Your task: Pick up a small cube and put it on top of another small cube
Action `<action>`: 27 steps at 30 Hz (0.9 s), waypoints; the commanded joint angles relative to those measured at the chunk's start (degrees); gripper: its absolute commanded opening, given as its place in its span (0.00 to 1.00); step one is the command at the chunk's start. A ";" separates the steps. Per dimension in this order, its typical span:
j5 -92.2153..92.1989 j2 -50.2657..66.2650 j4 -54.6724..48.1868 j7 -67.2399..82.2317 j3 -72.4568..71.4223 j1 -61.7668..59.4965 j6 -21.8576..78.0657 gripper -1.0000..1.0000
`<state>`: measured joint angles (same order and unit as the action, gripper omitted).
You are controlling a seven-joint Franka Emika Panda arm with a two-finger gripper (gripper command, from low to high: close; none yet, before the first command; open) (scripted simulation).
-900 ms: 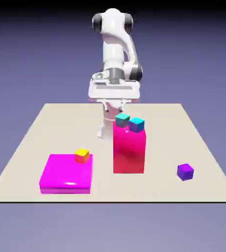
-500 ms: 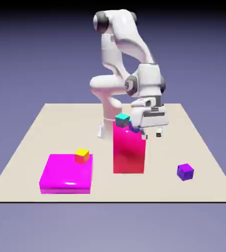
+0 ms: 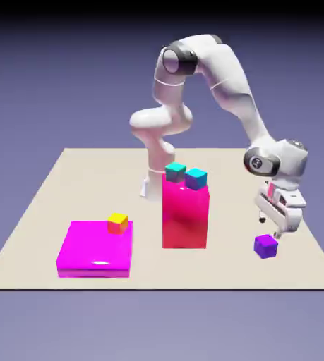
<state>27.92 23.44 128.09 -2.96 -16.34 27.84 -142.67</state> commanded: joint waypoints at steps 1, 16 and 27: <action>1.45 2.08 -0.33 -1.06 1.12 0.60 -1.65 0.50; -6.74 -13.73 3.51 -3.61 1.71 -2.59 10.44 0.00; -17.11 -36.57 9.74 -12.74 7.24 -6.49 27.66 0.00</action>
<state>10.64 -13.13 137.83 -15.63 -9.10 21.36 -114.98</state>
